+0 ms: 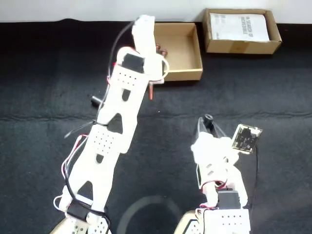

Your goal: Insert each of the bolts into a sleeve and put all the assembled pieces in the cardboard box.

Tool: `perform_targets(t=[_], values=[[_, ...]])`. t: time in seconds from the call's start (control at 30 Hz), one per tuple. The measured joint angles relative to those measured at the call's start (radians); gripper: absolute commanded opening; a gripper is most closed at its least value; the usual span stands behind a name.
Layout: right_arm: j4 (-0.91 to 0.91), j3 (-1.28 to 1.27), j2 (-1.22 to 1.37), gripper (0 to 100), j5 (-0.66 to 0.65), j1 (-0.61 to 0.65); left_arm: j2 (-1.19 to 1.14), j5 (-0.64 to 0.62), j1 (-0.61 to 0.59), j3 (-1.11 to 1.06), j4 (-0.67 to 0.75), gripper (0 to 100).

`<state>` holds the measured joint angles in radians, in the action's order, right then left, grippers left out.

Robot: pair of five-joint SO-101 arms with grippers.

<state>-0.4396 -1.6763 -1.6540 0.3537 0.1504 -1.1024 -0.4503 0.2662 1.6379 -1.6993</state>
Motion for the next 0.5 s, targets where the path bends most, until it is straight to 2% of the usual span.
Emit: perform_targets(t=[0.1,0.43,0.5], values=[[0.052,0.000,0.000,0.6,0.000,0.009,0.123,0.000,-0.005,0.000,-0.049,1],[0.192,0.000,0.000,0.6,0.000,0.014,0.456,0.003,-0.101,0.000,-0.063,1],[0.227,0.000,0.000,0.6,0.000,0.014,0.505,0.043,-0.117,0.002,-0.064,1]])
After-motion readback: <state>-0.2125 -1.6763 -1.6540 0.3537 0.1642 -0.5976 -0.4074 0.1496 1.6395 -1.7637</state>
